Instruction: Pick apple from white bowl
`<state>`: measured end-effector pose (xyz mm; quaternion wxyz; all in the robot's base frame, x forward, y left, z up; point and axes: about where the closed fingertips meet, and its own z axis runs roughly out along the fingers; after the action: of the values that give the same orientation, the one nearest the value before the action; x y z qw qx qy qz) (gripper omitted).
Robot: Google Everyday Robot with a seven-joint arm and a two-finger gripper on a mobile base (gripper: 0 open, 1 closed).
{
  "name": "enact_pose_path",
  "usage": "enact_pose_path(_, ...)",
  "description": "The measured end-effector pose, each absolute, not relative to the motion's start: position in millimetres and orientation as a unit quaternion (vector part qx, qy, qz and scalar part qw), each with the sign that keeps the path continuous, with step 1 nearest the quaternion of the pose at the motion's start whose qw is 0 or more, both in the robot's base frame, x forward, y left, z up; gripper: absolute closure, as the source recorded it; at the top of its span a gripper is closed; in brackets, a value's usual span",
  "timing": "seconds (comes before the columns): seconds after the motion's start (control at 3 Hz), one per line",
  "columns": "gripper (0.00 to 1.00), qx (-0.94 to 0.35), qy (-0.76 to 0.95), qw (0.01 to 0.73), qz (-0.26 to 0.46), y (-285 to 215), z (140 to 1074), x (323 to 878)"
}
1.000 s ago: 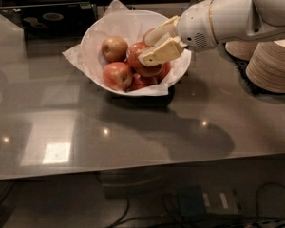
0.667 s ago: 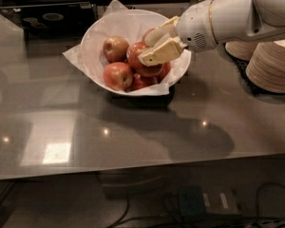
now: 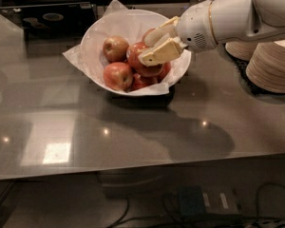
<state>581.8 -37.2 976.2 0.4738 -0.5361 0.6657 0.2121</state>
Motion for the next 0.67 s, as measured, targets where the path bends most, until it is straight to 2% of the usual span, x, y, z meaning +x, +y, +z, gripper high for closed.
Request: enact_pose_path(0.67,0.12,-0.536,0.666,0.474,0.212,-37.1,976.2,581.7)
